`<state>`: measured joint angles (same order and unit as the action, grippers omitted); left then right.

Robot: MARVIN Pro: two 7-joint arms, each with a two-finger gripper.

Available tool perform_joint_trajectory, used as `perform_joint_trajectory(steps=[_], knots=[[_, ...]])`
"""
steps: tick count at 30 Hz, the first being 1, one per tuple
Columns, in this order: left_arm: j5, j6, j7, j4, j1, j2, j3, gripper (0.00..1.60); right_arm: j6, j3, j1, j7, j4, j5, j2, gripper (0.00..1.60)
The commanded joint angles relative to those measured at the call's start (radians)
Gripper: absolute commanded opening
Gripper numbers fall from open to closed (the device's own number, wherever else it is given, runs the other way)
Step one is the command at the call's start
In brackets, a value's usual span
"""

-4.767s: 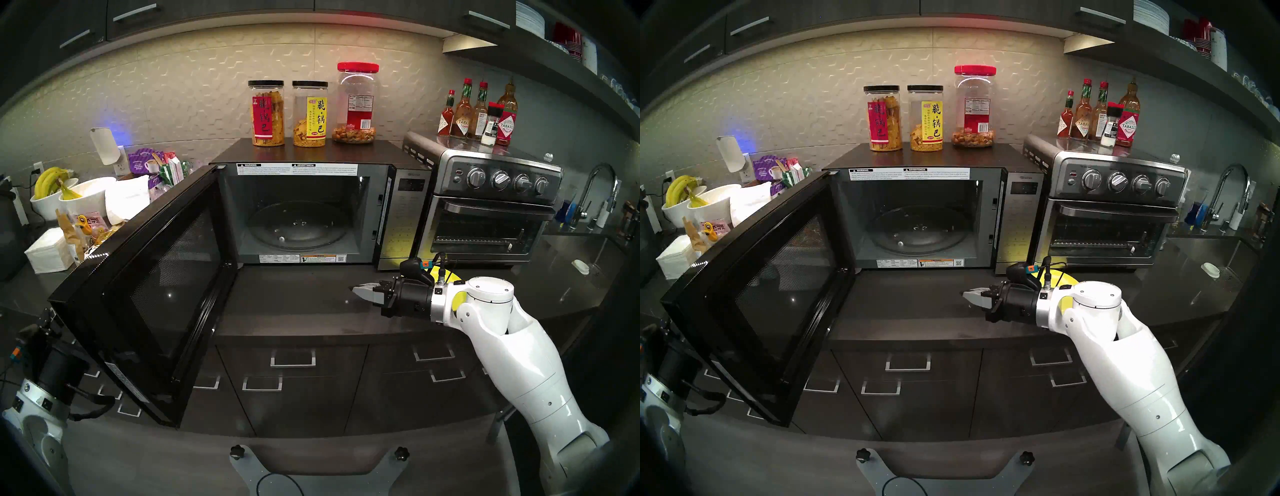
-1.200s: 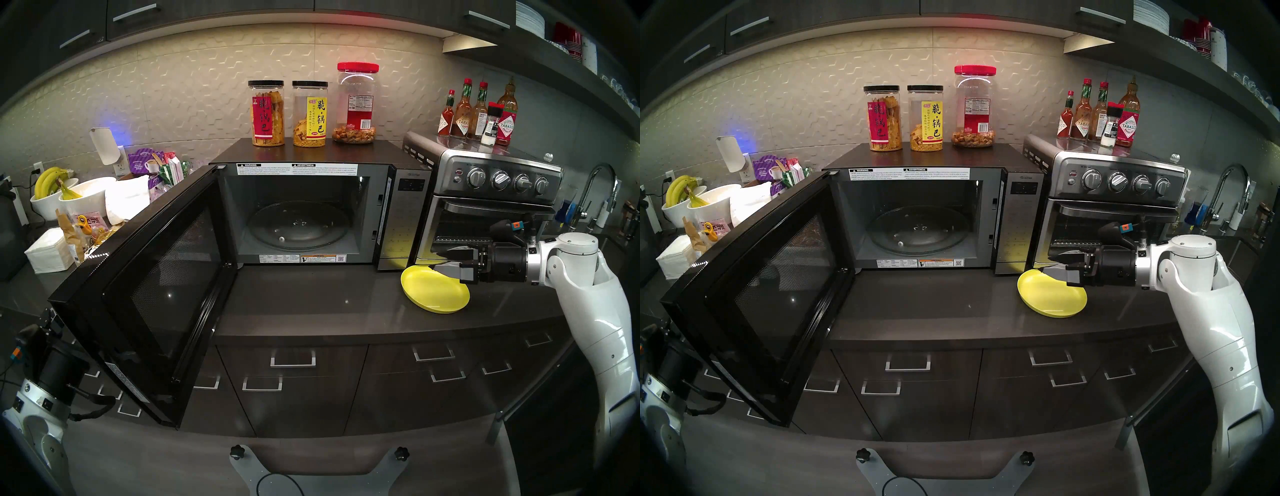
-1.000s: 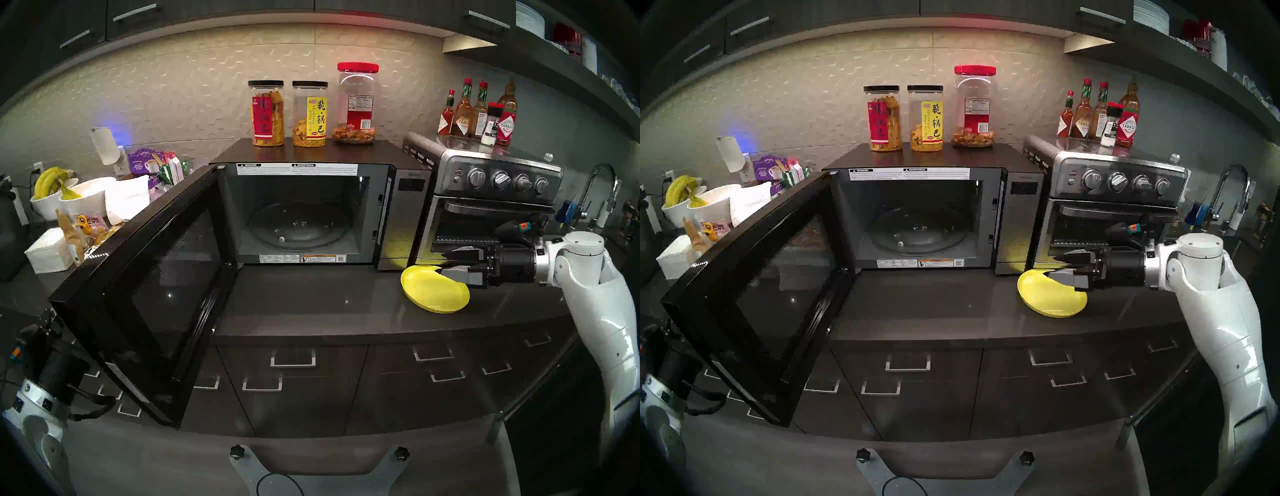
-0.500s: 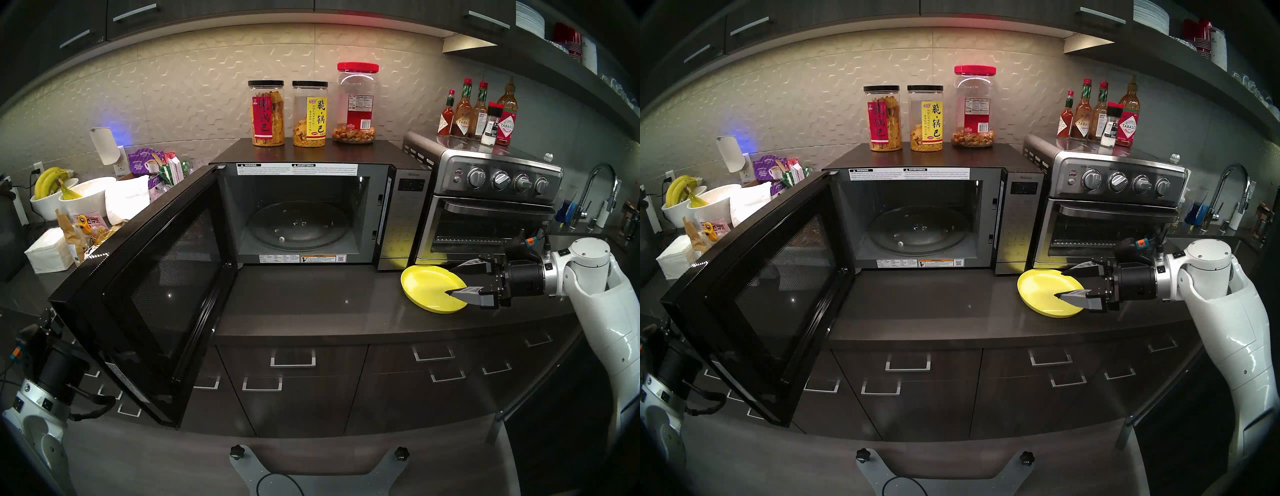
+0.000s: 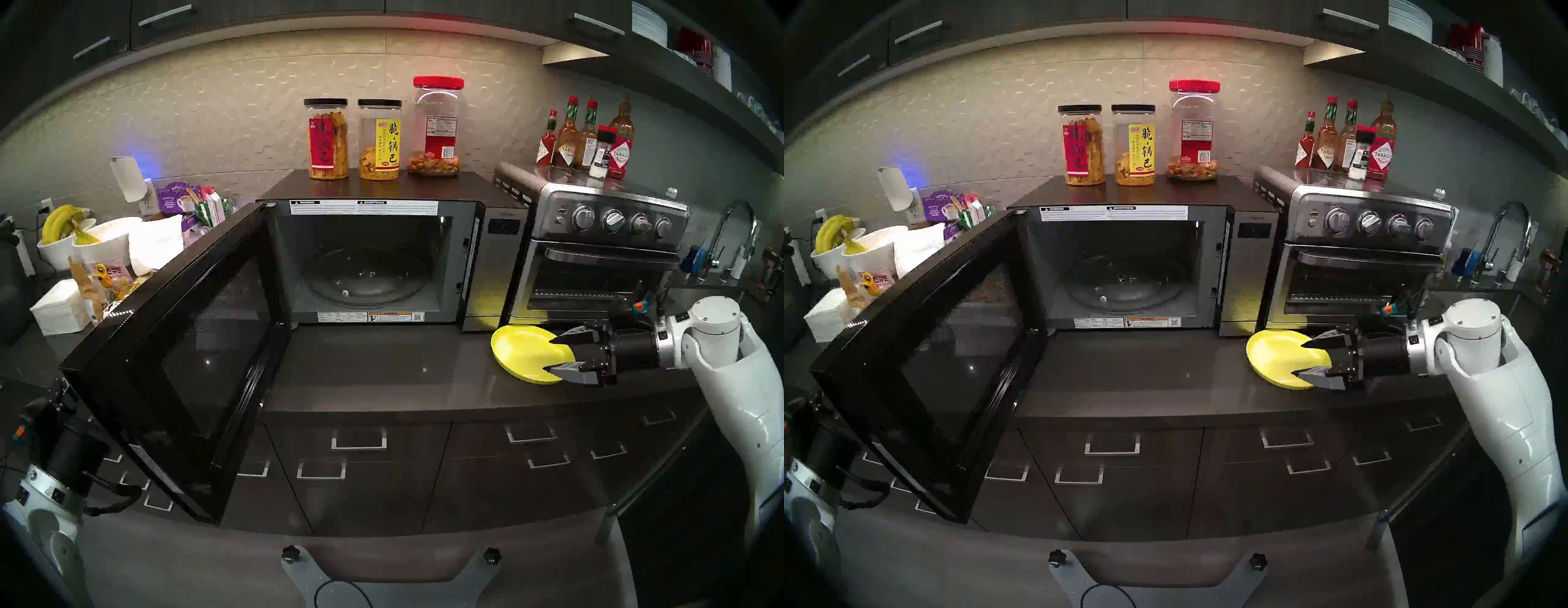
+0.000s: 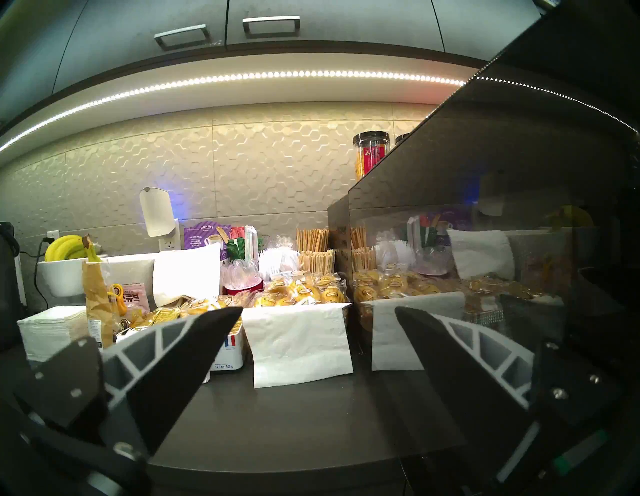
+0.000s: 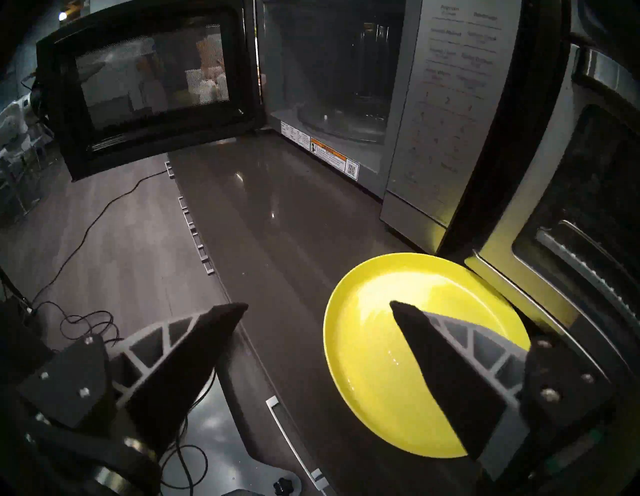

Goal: Open the microwave, put the plate inside, and close the door

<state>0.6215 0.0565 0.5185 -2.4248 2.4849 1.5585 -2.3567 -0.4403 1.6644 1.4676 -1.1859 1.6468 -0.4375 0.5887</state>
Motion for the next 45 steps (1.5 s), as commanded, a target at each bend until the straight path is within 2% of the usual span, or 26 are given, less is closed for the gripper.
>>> perform_joint_trajectory(steps=[1, 9, 21, 45], knots=[[0.001, -0.001, -0.001, -0.019, -0.002, -0.002, -0.003, 1.60, -0.017, -0.015, -0.041, 0.022, -0.001, 0.015, 0.000, 1.60], [0.000, -0.003, 0.001, -0.019, -0.004, 0.000, -0.004, 1.60, -0.036, -0.075, -0.092, 0.049, -0.031, 0.058, 0.011, 1.60], [-0.002, -0.005, 0.005, -0.019, -0.007, 0.004, -0.005, 1.60, -0.016, -0.121, -0.133, 0.066, -0.071, 0.100, 0.038, 1.60], [-0.006, -0.010, 0.012, -0.019, -0.014, 0.010, -0.007, 1.60, 0.015, -0.161, -0.127, 0.055, -0.093, 0.160, 0.039, 1.60]])
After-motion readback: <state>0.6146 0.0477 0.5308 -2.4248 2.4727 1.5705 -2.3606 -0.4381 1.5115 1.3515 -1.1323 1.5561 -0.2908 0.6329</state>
